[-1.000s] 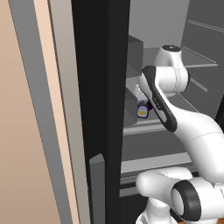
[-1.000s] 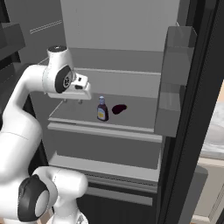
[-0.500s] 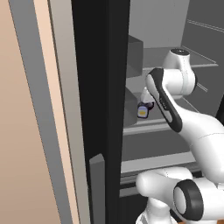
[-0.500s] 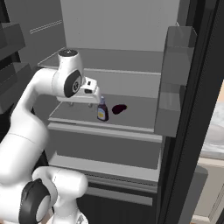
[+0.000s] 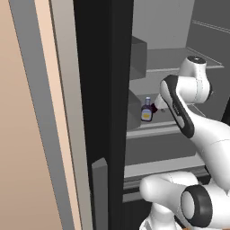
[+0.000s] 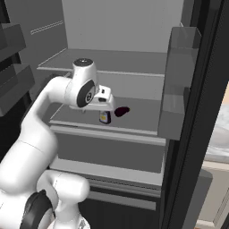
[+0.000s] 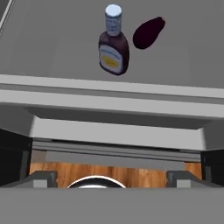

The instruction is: Pick eggplant from the fridge and place it on the plate on the counter.

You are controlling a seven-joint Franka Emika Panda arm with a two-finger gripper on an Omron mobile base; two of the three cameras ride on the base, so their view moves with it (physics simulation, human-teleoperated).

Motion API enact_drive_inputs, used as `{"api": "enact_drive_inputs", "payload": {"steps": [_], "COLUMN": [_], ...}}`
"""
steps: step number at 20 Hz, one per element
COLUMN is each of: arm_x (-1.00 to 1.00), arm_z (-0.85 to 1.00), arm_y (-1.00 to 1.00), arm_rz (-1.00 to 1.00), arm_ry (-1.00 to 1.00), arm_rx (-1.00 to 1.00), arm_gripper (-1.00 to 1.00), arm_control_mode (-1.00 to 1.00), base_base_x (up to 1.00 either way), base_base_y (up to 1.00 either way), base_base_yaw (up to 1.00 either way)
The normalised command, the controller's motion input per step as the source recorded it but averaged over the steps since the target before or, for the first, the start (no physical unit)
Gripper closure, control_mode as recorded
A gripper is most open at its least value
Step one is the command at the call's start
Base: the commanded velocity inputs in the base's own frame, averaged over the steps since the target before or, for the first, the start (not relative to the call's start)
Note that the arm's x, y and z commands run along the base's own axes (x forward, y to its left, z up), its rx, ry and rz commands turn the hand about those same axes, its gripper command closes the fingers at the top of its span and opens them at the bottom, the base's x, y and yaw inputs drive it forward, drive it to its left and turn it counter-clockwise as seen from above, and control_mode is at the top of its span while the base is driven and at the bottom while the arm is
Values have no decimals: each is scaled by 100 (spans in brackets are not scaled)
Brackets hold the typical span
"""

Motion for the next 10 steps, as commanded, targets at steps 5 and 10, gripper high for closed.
{"api": "enact_drive_inputs", "payload": {"steps": [5,10], "arm_x": [0,2], "arm_z": [-12,-15], "arm_y": [-33,-29], "arm_rz": [0,0], "arm_ry": [-13,-13], "arm_rx": [0,0], "arm_gripper": [-100,-100], "arm_control_mode": [-100,-100], "base_base_x": [0,0], "base_base_y": [0,0], "base_base_yaw": [0,0]}}
